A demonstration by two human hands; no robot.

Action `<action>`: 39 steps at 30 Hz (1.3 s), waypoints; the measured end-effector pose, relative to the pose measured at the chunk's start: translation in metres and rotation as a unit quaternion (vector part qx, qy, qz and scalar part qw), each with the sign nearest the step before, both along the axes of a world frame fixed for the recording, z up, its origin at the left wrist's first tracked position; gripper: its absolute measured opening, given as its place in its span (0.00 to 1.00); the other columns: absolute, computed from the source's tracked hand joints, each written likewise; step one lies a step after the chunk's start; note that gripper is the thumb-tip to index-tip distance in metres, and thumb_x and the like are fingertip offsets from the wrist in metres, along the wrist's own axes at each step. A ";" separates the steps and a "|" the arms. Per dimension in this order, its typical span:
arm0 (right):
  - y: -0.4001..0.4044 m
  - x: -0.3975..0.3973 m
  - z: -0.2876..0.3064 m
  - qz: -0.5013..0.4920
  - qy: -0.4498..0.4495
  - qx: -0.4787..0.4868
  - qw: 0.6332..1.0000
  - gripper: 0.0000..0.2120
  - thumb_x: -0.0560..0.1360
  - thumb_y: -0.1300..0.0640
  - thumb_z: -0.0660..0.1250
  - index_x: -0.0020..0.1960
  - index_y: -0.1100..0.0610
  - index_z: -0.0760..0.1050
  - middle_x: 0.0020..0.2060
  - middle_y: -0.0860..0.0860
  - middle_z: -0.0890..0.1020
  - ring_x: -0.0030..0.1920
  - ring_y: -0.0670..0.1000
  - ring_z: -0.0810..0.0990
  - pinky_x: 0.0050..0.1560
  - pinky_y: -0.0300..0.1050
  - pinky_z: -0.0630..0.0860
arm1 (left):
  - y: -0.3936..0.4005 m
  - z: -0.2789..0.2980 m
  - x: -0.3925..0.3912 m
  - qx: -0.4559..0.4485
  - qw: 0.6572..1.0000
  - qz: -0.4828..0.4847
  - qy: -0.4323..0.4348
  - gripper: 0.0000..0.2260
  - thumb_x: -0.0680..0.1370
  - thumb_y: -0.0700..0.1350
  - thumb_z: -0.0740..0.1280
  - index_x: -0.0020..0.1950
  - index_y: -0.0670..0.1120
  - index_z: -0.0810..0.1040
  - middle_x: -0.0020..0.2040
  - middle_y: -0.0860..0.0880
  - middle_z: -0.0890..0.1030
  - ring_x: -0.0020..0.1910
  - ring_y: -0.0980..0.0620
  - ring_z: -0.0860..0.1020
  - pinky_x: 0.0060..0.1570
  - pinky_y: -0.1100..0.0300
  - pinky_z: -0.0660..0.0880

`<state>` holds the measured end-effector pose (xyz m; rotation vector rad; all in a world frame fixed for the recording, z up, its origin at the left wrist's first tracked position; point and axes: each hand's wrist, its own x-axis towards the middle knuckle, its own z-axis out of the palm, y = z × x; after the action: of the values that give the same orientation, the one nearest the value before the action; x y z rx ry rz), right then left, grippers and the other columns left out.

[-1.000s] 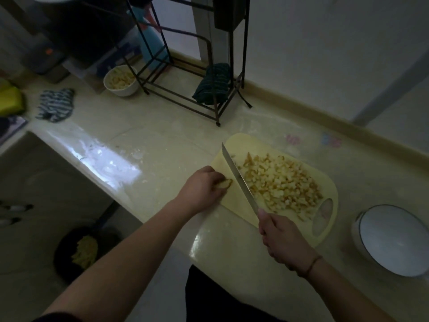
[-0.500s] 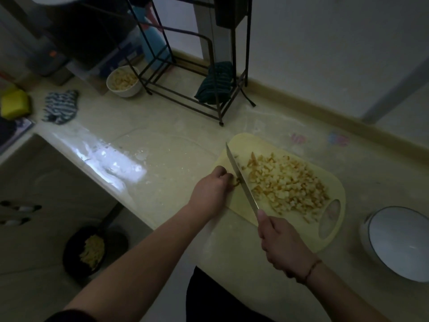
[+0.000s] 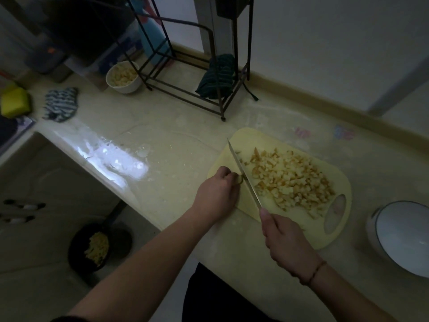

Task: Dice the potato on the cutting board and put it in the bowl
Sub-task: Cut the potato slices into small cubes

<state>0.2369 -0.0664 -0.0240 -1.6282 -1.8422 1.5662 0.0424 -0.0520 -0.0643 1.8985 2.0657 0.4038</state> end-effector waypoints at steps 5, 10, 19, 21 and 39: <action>-0.006 -0.004 0.011 0.008 0.001 0.019 1.000 0.27 0.73 0.34 0.50 0.30 0.55 0.66 0.23 0.50 0.73 0.24 0.43 0.69 0.34 0.47 0.70 | -0.002 0.004 -0.006 0.064 0.994 -0.039 0.077 0.16 0.75 0.52 0.62 0.53 0.44 0.82 0.50 0.47 0.81 0.41 0.43 0.80 0.30 0.55 0.77; -0.008 -0.005 0.012 0.018 -0.016 0.045 0.999 0.27 0.72 0.33 0.47 0.29 0.54 0.66 0.23 0.49 0.73 0.26 0.44 0.71 0.38 0.47 0.70 | 0.000 -0.002 -0.011 0.128 0.987 -0.092 0.029 0.09 0.73 0.44 0.67 0.48 0.43 0.85 0.46 0.47 0.84 0.41 0.42 0.80 0.33 0.56 0.78; -0.010 0.001 0.005 0.029 -0.025 0.042 0.998 0.27 0.73 0.35 0.48 0.28 0.55 0.64 0.22 0.49 0.70 0.26 0.44 0.70 0.31 0.38 0.64 | 0.003 -0.012 -0.016 0.141 0.983 -0.118 -0.009 0.12 0.77 0.45 0.66 0.49 0.42 0.87 0.44 0.46 0.85 0.41 0.44 0.82 0.35 0.58 0.79; 0.001 -0.005 0.003 0.035 -0.030 0.039 0.998 0.26 0.76 0.38 0.49 0.28 0.55 0.63 0.22 0.47 0.69 0.25 0.43 0.68 0.31 0.39 0.64 | 0.005 -0.012 -0.016 0.147 0.981 -0.124 -0.008 0.13 0.77 0.46 0.64 0.48 0.42 0.87 0.42 0.46 0.84 0.39 0.43 0.81 0.35 0.57 0.79; -0.003 -0.003 0.014 0.035 -0.007 0.049 0.998 0.28 0.73 0.34 0.48 0.29 0.56 0.65 0.23 0.50 0.72 0.26 0.44 0.71 0.32 0.40 0.67 | -0.010 -0.016 -0.024 0.175 0.981 -0.085 -0.025 0.10 0.78 0.44 0.67 0.47 0.40 0.85 0.49 0.43 0.83 0.45 0.42 0.82 0.41 0.54 0.79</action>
<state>0.2336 -0.0693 -0.0102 -1.5520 -1.9706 1.4691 0.0188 -0.0622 -0.0802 2.2148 1.8768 0.8067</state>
